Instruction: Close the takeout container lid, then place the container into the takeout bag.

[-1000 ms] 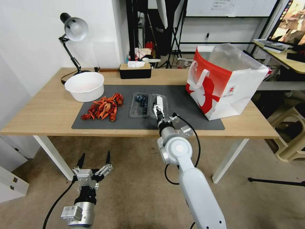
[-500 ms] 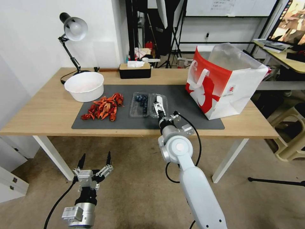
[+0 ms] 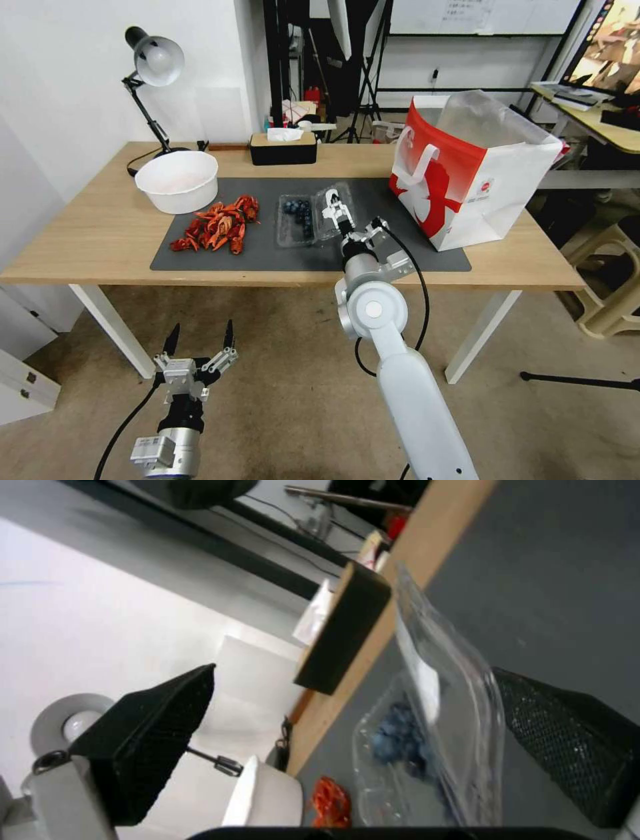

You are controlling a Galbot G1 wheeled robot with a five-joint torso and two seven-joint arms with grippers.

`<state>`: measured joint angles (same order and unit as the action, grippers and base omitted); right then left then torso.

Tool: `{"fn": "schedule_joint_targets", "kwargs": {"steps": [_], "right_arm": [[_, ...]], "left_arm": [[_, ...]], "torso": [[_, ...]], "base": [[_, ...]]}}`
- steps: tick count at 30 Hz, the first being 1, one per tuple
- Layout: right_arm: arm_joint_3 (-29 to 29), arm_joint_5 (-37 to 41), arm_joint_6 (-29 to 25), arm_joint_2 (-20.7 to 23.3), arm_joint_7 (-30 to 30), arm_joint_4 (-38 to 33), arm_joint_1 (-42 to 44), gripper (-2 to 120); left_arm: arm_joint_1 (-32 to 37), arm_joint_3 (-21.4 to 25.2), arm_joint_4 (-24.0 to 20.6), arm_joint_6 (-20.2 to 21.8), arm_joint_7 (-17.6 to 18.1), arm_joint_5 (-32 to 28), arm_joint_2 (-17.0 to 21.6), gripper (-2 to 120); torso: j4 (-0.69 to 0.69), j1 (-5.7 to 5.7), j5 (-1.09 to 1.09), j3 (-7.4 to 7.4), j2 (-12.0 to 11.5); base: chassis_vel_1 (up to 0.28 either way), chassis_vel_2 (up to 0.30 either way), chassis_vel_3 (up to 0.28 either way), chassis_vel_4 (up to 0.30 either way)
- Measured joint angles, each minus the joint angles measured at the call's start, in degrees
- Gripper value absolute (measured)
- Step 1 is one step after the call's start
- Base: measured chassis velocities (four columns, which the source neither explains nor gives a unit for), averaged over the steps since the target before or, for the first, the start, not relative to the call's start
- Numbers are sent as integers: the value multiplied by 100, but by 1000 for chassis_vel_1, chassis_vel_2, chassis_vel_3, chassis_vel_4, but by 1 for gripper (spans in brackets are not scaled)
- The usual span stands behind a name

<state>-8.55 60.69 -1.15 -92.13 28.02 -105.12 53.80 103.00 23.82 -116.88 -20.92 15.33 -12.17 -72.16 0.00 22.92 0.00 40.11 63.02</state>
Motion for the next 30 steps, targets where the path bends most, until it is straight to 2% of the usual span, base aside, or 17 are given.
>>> {"fn": "schedule_joint_targets", "kwargs": {"steps": [5, 15, 24, 27, 29, 30], "right_arm": [[61, -341, 46, 0, -292, 155, -167, 100], [240, -191, 309, 36, -547, 434, -605, 100], [275, 885, 1200, 80, -640, 997, -1198, 100], [173, 1468, 1705, 105, -534, 1129, -1347, 100], [140, 1588, 1810, 108, -505, 1157, -1370, 100], [73, 1811, 2072, 118, -446, 1214, -1403, 100]], "left_arm": [[-4, -1, 1, -2, 4, 11, -11, 100], [-15, -18, 20, -11, 13, 35, -49, 100], [-40, -32, 81, -41, 21, 48, -83, 100], [-43, -64, 104, -56, 21, 76, -100, 100], [-44, -70, 109, -59, 20, 80, -104, 100], [-50, -78, 117, -62, 19, 83, -108, 100]], "torso": [[0, -1, 0, 0, 0], [1, 0, -1, 0, 1], [0, 0, 0, 0, 1], [0, 0, 0, 0, 1], [0, 0, 0, 0, 1], [-1, 0, 0, 0, 1]], "base": [[0, 0, 0, 0], [0, 0, 0, 0], [0, 0, 0, 0], [0, 0, 0, 0], [0, 0, 0, 0], [0, 0, 0, 0]]}}
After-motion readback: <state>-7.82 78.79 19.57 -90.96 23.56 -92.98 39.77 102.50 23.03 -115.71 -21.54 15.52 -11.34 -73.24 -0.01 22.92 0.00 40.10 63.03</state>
